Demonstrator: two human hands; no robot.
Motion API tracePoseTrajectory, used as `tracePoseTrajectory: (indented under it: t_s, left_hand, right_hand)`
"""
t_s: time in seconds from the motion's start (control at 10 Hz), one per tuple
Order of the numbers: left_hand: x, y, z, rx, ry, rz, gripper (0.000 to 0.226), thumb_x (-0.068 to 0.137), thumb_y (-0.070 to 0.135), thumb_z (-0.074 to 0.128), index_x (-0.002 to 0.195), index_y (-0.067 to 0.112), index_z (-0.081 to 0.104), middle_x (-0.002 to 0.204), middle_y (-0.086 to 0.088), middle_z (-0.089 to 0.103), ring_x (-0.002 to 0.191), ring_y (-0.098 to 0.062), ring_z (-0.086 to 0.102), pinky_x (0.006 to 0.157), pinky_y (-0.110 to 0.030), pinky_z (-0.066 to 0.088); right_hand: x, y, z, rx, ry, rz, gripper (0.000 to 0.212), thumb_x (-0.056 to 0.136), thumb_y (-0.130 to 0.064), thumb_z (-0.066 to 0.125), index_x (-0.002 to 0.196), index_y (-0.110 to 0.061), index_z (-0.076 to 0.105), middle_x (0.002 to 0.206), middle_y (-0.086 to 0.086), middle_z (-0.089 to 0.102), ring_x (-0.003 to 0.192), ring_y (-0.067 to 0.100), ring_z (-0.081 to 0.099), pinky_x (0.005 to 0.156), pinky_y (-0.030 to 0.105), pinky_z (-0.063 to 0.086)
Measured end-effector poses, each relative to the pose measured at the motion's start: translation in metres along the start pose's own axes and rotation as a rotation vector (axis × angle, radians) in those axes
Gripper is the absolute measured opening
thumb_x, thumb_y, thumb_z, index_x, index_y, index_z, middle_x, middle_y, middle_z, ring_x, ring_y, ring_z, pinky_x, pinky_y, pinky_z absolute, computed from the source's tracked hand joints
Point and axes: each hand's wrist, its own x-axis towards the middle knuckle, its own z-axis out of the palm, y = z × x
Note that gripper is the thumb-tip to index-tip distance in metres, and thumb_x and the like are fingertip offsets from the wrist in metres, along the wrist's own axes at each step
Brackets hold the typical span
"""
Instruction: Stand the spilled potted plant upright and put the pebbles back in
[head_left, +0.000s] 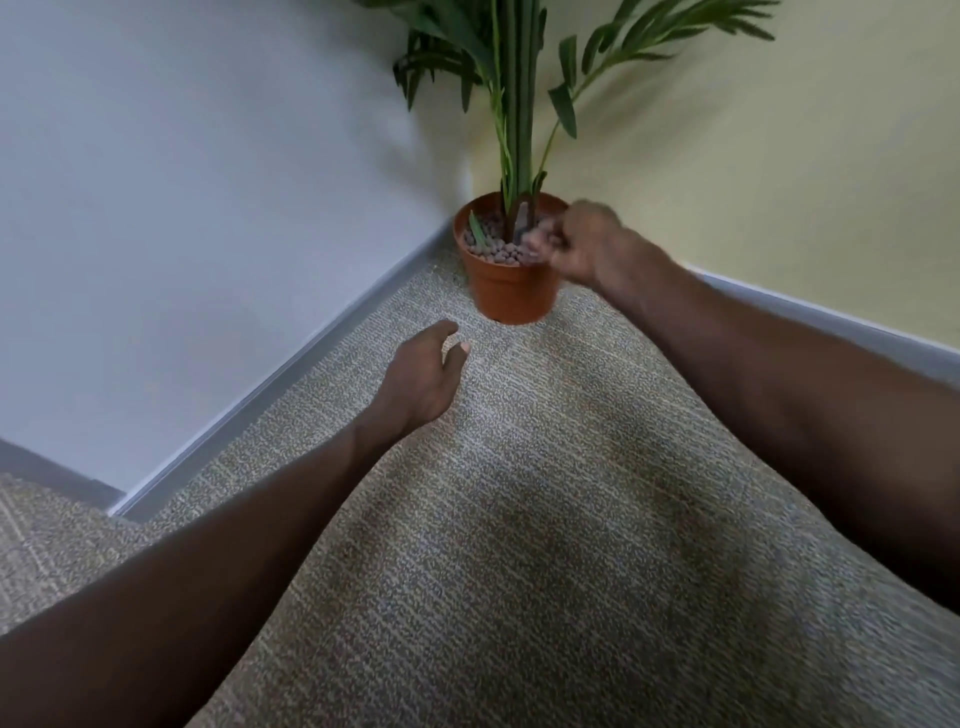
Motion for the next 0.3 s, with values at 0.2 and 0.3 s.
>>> tracePoseTrajectory:
  t_s: [0.2,0.3]
  left_hand:
    - [0.031,0.022,-0.013,0.126,-0.081,0.061,0.043,0.1,0.028,0.045,0.13,-0.003,0.046,0.127,-0.022,0.053,0.118,-0.036,0.05,0.098,-0.04,0.039]
    - [0.037,0.027,-0.014,0.144,-0.062,0.12,0.046,0.1,0.028,0.043,0.134,-0.001,0.039,0.136,-0.023,0.045,0.127,-0.036,0.041,0.108,-0.044,0.035]
  right_hand:
    - [0.002,-0.02,0.005,-0.152,0.071,-0.07,0.033,0.099,-0.007,0.024,0.094,0.002,0.055,0.097,0.021,0.068,0.085,0.028,0.069,0.082,0.043,0.059]
    - [-0.007,0.001,-0.017,-0.434,0.197,-0.195,0.036,0.1,-0.015,0.032,0.111,0.006,0.059,0.118,0.022,0.064,0.09,0.026,0.064,0.07,0.033,0.055]
